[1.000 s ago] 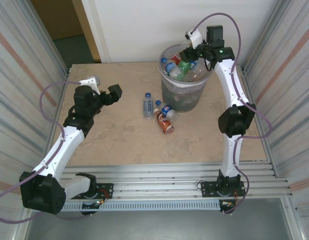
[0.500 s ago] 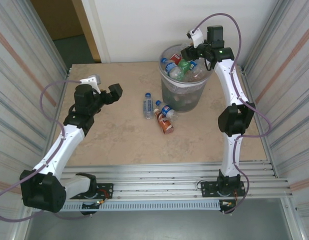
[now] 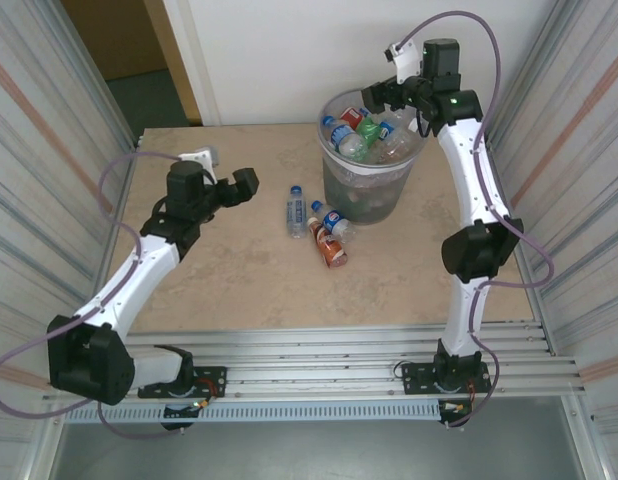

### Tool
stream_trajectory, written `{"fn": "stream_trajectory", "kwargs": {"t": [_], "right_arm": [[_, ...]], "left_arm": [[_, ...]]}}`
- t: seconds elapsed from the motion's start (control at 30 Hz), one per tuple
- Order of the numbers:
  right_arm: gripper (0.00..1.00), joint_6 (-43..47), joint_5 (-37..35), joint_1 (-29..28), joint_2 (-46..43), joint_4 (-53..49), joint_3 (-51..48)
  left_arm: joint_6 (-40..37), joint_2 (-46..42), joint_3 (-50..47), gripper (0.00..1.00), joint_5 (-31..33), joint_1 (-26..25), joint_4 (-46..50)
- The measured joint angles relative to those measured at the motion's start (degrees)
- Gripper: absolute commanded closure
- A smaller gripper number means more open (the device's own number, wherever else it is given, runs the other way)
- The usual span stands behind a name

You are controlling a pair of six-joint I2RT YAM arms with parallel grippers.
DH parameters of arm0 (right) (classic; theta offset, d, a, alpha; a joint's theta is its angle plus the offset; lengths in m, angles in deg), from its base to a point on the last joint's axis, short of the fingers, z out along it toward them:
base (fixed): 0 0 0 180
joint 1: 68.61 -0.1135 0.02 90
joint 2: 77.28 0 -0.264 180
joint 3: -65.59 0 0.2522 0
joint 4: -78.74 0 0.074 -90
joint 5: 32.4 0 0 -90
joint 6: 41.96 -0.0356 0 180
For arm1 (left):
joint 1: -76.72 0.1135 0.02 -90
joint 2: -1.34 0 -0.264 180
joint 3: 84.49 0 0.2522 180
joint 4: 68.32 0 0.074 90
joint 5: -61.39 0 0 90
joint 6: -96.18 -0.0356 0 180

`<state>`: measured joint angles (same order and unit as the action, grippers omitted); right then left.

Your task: Put the plastic bottles in the bin

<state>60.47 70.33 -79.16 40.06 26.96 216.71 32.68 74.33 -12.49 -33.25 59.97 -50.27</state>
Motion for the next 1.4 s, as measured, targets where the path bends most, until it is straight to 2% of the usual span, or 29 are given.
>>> {"fn": "stream_trajectory", "kwargs": {"t": [0.17, 0.27, 0.53, 0.67, 0.77, 1.03, 1.4], "right_arm": [[0.02, -6.25, -6.47, -2.34, -7.63, -0.59, -6.43], [0.02, -11.50, -10.19, -2.62, -14.97, 0.44, -17.35], [0.01, -25.27, -23.41, -4.57, -36.79, 4.90, -54.12], [0.02, -33.00, -27.63, -6.19, -46.60, 9.07, -66.05], [0.02, -36.92, -31.21, -7.54, -52.11, 6.99, -72.65], [0.01, -44.02, -38.38, -12.68, -55.01, -0.83, -83.45], [0.00, -44.57, -39.93, -12.70, -57.33, -0.28, -83.69]], "left_arm": [[-1.79, 5.09, 3.78, 0.01, 2.03, -4.02, 2.36], [-2.40, 8.22, 5.53, 0.01, 2.80, -5.60, 3.58], [-3.61, 17.09, 7.93, 0.02, 4.28, -8.96, 5.33], [-4.44, 20.55, 9.09, 0.03, 4.74, -10.47, 5.92], [-5.11, 22.43, 9.86, 0.03, 5.20, -11.41, 6.03], [-5.75, 25.24, 10.12, 0.03, 5.40, -11.93, 5.92], [-5.53, 28.02, 11.41, 0.08, 5.57, -11.93, 5.49]]}}
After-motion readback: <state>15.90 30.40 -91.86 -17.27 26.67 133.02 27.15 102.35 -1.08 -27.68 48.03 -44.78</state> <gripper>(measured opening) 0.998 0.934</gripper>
